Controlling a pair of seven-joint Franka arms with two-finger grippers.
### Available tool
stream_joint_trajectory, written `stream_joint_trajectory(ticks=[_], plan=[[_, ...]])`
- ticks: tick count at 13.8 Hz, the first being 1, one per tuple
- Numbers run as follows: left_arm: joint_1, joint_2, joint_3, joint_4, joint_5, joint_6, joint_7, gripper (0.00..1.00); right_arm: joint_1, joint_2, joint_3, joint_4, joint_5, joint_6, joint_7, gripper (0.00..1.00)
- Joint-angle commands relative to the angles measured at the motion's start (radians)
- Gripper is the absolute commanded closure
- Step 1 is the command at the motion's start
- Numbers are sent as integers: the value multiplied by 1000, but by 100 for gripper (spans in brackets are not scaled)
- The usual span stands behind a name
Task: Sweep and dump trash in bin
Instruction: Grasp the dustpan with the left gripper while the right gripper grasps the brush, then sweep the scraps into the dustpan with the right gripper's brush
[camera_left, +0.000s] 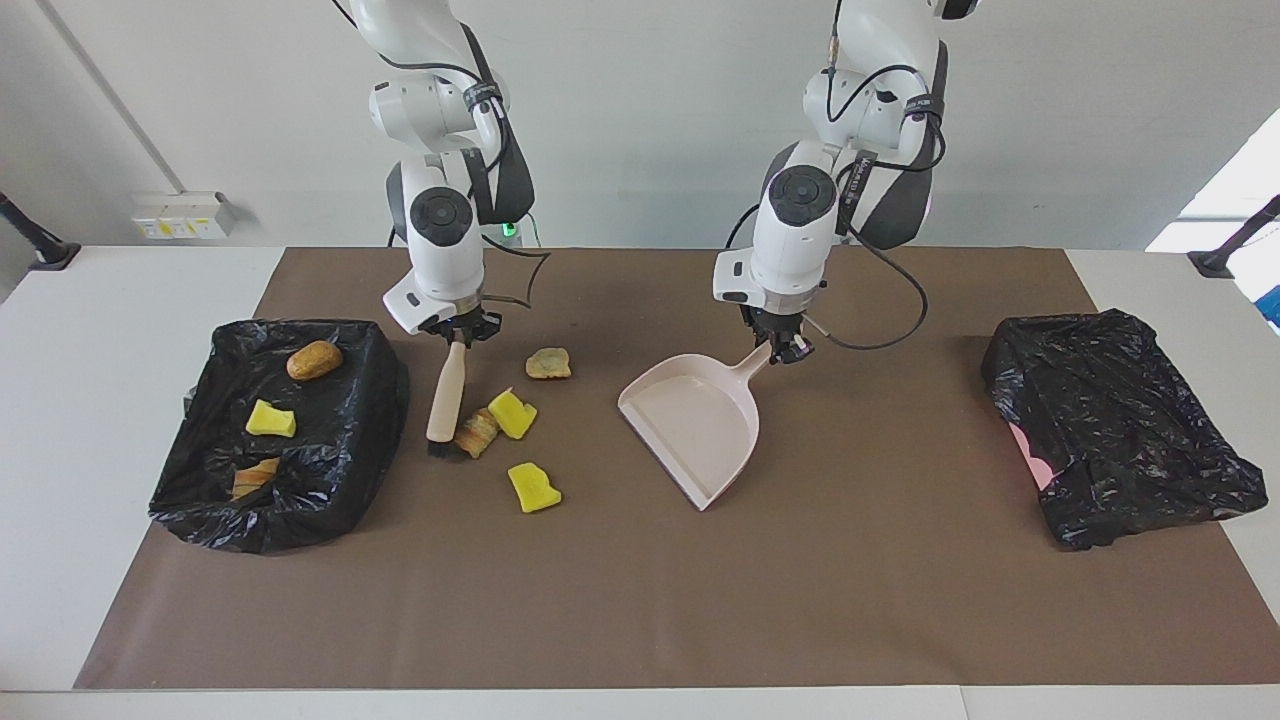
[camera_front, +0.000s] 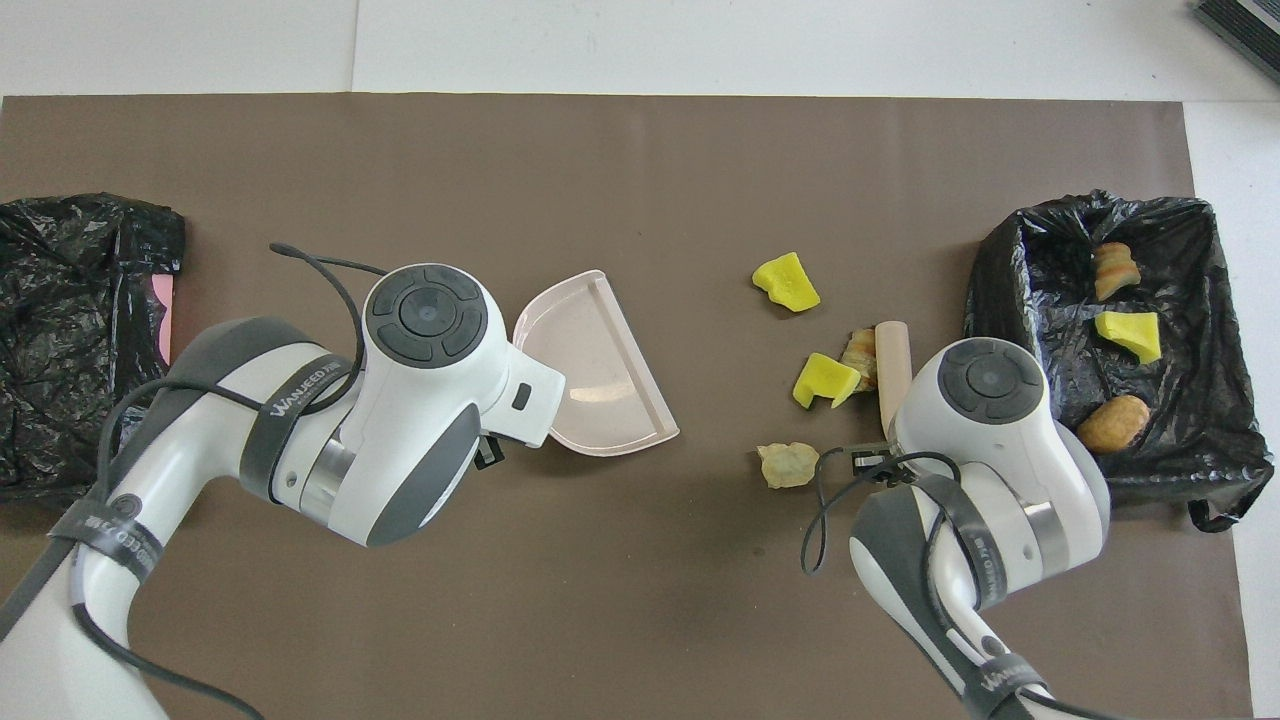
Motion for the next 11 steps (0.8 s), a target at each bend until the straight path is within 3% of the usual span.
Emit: stream_joint_trajectory(ticks=[1,8,11], plan=[[-35,-99,0,-153,89,96,23,100,49,58,4,55,109,13,-16,100],[-72,-84,0,-209,123,144,21,100,230,158,8,218,330,10,9,100],[-72,-90,-1,-223,123,144,21,100,282,155,31,235,414,10,-97,100]])
